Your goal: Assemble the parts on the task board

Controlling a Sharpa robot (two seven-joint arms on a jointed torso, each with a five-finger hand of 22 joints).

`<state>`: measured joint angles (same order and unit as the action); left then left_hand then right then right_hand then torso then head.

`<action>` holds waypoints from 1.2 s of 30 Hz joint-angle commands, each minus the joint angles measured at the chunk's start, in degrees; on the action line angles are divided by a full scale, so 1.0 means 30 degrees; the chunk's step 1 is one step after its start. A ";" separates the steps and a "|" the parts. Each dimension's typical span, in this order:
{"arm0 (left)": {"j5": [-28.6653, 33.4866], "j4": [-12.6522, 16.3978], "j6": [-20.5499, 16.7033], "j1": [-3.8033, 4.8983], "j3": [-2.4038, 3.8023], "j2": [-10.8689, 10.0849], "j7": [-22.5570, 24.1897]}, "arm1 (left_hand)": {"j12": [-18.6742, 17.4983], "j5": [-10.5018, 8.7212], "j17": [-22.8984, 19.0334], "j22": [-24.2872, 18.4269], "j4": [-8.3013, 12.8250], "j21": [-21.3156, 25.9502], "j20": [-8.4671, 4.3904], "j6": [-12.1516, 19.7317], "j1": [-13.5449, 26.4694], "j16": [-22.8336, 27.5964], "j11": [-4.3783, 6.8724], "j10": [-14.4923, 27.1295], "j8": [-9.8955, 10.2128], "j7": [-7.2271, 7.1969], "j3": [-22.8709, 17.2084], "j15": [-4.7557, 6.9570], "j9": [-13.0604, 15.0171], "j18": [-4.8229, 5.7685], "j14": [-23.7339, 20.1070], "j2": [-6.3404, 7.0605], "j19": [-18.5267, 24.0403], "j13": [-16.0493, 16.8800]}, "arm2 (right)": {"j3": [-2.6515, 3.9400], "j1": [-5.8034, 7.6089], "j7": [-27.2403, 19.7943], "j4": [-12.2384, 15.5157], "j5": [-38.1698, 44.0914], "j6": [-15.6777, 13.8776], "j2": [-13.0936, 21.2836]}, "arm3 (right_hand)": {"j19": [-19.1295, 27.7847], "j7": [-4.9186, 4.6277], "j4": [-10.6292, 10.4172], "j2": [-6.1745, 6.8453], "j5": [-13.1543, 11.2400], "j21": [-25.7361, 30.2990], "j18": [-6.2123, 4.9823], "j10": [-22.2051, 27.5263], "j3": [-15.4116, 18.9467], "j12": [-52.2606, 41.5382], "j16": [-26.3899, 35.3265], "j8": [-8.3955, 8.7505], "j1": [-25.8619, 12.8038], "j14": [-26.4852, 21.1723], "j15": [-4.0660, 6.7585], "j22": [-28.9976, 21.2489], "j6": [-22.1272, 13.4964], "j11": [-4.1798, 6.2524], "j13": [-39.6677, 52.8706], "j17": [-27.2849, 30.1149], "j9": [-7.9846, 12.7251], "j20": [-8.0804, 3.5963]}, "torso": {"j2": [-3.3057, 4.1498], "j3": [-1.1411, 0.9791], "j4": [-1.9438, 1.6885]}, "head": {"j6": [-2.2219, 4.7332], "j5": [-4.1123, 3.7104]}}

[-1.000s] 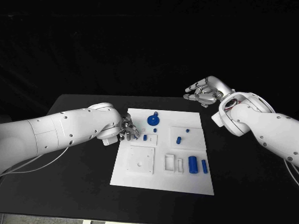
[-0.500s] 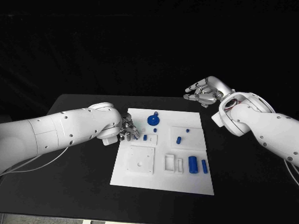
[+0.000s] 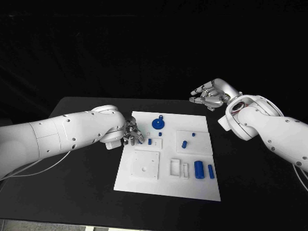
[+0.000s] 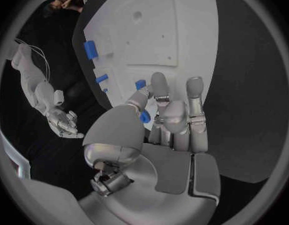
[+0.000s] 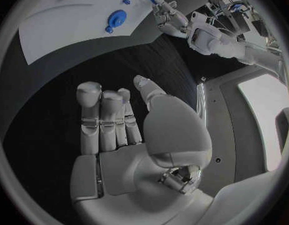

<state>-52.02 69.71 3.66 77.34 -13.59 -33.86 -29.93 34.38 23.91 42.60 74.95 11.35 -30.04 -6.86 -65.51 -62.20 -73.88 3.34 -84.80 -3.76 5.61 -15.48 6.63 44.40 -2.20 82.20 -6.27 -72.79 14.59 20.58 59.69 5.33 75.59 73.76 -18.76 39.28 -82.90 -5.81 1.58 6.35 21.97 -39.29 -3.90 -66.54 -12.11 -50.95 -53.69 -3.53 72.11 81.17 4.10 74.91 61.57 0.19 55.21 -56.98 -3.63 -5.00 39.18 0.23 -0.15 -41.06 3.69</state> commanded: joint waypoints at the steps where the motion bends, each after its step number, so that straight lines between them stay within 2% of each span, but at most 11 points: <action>1: -0.0158 0.0020 0.0719 -0.0121 -0.0081 0.0049 -0.0149 | -0.0059 0.0046 -0.0016 0.0330 0.0119 0.0123 0.0073 -0.2712 -0.0198 0.0107 0.0322 -0.0683 -0.0126 -0.2210 -0.0015 0.0028 0.0014 -0.0247 -0.0044 0.0055 -0.0040 0.0021 | 0.0008 -0.0013 -0.0079 0.0016 0.0020 0.0224 -0.0016 | -0.0037 -0.0036 -0.0134 0.0139 0.0071 0.0050 -0.0266 0.0080 0.0021 -0.0026 0.0075 -0.0005 -0.0100 -0.0064 -0.0050 0.1558 -0.0140 -0.0008 -0.0007 0.0016 0.0012 0.0012 | 0.0004 0.0019 -0.0009 | -0.0018 -0.0001; 36: -0.0481 -0.0309 0.1673 -0.0162 -0.0081 0.0153 -0.0643 | -0.0099 -0.0029 -0.0047 0.0332 0.0082 0.0154 0.0068 -0.2705 -0.0205 0.0127 0.0316 -0.0685 -0.0105 -0.2202 -0.0033 0.0033 -0.0098 -0.0239 -0.0051 0.0056 -0.0027 0.0079 | 0.0008 -0.0020 -0.0090 -0.0029 0.0020 0.0212 -0.0010 | -0.0037 -0.0036 -0.0134 0.0139 0.0071 0.0050 -0.0266 0.0080 0.0021 -0.0026 0.0075 -0.0005 -0.0100 -0.0064 -0.0050 0.1558 -0.0140 -0.0008 -0.0007 0.0016 0.0012 0.0012 | 0.0004 0.0011 -0.0004 | -0.0087 0.0035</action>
<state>-52.82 68.85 5.71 77.41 -13.41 -33.40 -30.19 34.38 23.45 42.52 74.92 11.53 -29.78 -6.86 -65.80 -62.42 -73.65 3.34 -84.80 -3.93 5.56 -15.50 6.61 44.15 -2.20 82.19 -6.04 -72.79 14.78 20.58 59.68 5.33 75.48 73.74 -18.70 39.28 -82.90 -5.81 1.58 6.35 21.97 -39.29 -3.90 -66.54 -12.11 -50.95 -53.69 -3.53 72.11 81.17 4.10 74.95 61.57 0.19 55.21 -56.97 -3.63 -5.00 39.18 0.27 -0.12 -41.28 3.82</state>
